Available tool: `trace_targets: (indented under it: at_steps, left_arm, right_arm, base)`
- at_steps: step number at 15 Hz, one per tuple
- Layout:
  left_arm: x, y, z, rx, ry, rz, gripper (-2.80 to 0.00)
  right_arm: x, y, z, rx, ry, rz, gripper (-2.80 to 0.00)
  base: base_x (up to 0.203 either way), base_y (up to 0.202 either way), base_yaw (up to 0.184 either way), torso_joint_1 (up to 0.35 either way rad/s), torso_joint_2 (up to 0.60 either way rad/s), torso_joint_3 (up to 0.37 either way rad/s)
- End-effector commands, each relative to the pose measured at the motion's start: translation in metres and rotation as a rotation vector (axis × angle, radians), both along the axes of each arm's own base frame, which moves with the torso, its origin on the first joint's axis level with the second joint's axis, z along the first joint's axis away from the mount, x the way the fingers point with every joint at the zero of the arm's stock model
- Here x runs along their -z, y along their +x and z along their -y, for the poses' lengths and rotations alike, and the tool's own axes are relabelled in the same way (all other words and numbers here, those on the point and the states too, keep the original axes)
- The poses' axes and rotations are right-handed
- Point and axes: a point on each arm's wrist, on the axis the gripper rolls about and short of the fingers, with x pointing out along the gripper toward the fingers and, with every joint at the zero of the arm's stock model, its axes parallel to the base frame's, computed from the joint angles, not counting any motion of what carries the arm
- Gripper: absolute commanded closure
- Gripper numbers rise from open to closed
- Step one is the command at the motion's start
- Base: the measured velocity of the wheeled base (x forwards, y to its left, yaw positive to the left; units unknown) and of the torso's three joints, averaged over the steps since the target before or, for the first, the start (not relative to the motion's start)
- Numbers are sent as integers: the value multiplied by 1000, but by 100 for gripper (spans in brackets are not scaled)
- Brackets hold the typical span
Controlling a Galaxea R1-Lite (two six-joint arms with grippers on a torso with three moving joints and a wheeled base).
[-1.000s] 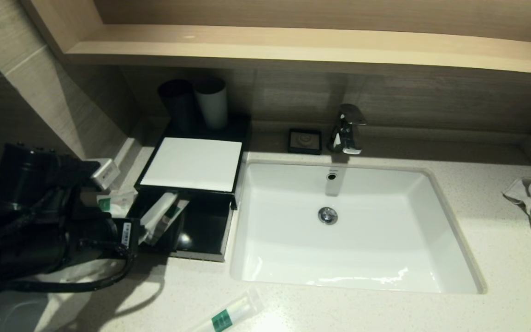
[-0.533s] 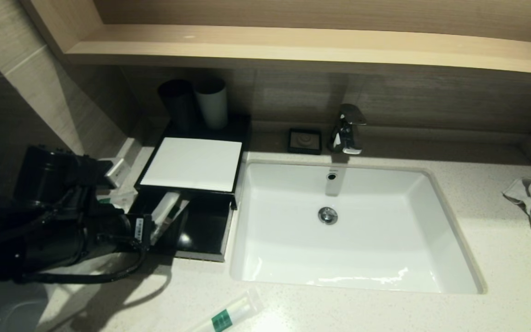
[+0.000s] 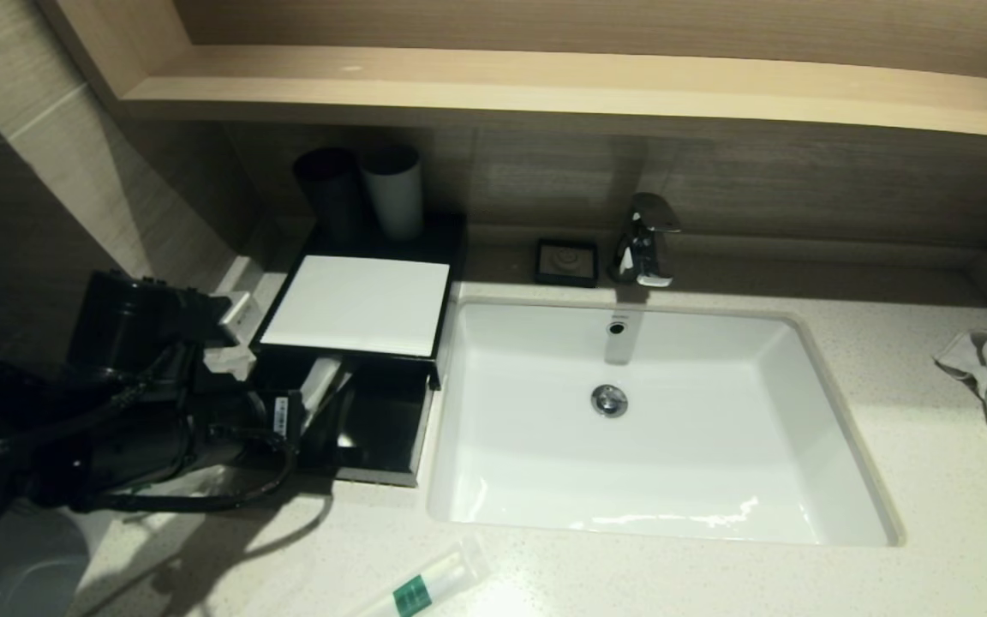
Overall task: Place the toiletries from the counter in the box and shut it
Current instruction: Place the bathroom toiletry into the drawer
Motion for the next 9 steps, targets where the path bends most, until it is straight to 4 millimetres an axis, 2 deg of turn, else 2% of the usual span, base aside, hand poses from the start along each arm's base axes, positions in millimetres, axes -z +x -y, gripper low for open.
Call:
trace_targets:
  at_steps: [1,9]
  left_arm:
    - [3,3,1,1,3,-11,0]
    - [9,13,6,-2,-11,8,0]
  right_arm:
    - [0,0,0,0,0,0,0]
    - [0,0,0,0,0,0,0]
  base:
    - [0,0,0,0,0,0]
    - [0,0,0,0,0,0]
